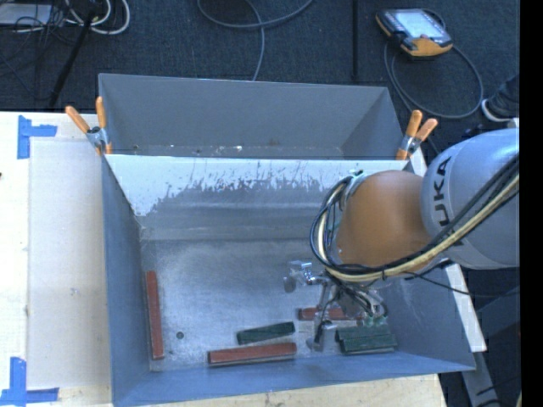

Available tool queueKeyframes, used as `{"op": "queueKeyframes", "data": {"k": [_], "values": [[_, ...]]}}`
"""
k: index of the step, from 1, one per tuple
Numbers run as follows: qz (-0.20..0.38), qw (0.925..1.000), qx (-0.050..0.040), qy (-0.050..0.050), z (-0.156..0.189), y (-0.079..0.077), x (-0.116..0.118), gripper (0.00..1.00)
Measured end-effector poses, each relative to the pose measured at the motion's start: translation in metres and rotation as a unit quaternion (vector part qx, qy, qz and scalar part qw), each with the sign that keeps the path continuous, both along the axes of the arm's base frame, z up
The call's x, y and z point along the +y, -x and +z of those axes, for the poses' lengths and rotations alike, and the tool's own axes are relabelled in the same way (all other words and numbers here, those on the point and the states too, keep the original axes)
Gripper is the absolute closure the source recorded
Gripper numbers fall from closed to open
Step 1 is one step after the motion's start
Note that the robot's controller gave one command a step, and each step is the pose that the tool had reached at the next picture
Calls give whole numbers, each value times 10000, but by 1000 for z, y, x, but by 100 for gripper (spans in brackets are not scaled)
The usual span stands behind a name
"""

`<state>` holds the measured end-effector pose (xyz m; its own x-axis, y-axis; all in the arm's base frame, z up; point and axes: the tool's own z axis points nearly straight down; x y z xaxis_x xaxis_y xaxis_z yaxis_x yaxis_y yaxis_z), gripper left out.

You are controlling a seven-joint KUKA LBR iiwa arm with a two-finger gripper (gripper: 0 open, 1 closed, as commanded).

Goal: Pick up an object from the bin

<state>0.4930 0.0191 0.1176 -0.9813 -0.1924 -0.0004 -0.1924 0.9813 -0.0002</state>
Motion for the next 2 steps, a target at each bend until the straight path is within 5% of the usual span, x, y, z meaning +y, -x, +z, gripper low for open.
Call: {"op": "queueKeyframes", "data": {"k": [1, 2], "values": [[-743, 9972, 20, -3, -10, 2, -24, 0], [196, 9998, 13, -1, -13, 7, -52, 0]]}}
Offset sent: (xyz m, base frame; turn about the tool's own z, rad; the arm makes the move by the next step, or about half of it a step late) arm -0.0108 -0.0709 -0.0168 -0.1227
